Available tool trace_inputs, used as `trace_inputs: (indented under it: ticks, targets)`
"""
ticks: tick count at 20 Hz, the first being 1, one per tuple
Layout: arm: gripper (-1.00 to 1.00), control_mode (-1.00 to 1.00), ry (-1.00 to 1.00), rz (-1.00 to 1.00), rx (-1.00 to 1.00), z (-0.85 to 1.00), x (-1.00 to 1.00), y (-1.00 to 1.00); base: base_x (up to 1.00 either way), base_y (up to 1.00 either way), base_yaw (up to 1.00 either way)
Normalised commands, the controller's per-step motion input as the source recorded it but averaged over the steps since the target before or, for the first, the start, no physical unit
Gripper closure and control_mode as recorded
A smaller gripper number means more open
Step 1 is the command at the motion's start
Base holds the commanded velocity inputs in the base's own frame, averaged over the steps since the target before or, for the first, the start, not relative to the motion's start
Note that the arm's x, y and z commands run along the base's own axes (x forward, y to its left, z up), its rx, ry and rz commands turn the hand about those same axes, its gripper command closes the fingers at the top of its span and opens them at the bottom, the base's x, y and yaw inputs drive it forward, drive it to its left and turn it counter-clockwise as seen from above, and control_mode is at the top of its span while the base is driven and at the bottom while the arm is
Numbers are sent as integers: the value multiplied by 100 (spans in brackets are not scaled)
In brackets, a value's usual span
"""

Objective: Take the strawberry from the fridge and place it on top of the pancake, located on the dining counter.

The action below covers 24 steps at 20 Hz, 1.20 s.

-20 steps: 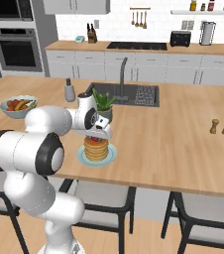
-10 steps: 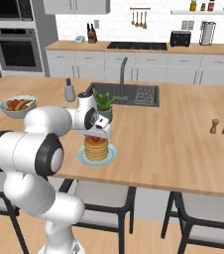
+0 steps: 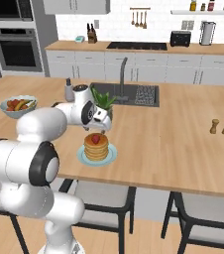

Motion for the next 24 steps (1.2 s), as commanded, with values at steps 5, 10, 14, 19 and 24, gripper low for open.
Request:
trace_inputs:
  ticks: [5,10,14,19,24]
  targets:
    - [-100,-100,-3,4,0,71,-47,33,0,0,0]
    - [-100,-100,-2,9,2,33,-99,71,0,0,0]
    - [-100,-100,-3,10,0,3,-100,100,0,0,0]
    - [-100,-100,-9,10,0,0,-100,90,0,0,0]
    - [-100,-100,-1,10,1,0,-100,78,0,0,0]
